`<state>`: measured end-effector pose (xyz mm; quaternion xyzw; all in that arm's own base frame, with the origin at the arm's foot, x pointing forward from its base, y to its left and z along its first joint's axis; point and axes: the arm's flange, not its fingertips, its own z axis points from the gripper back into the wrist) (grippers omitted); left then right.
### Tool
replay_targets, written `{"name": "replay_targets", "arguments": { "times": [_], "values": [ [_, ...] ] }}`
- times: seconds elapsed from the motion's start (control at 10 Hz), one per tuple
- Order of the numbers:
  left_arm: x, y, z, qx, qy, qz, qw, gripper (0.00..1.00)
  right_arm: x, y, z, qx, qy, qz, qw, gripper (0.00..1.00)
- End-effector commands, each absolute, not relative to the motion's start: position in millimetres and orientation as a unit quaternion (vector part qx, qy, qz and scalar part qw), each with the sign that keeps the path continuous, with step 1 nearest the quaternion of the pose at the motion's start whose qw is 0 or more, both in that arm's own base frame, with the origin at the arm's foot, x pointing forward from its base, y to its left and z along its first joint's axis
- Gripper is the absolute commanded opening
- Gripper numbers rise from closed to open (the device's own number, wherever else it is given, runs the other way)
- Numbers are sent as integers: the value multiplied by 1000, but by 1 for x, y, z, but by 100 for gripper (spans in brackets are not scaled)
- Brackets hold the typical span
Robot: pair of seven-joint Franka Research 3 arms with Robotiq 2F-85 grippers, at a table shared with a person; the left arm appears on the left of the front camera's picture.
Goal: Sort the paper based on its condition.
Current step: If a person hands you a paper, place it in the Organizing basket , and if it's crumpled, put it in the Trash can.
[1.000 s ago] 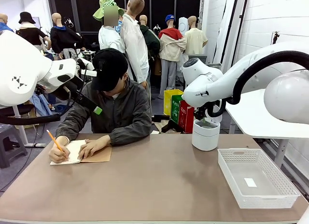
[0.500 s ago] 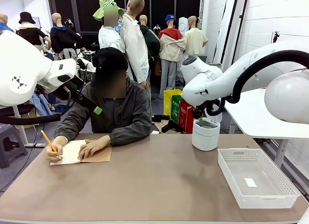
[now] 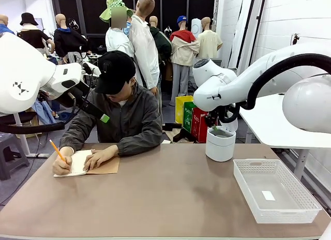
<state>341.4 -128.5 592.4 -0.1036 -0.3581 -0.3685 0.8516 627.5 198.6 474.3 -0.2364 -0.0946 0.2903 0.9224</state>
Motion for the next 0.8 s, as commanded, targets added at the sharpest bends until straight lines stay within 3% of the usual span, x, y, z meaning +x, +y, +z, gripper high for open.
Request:
{"name": "replay_targets", "arguments": {
  "times": [0.0,0.7],
  "values": [
    [342,-127,594,-106,-356,-368,852,100,628,196,472,-238,-103,293,920,100],
    [342,-127,594,-106,-356,-368,852,100,628,196,472,-238,-103,293,920,100]
  ]
}}
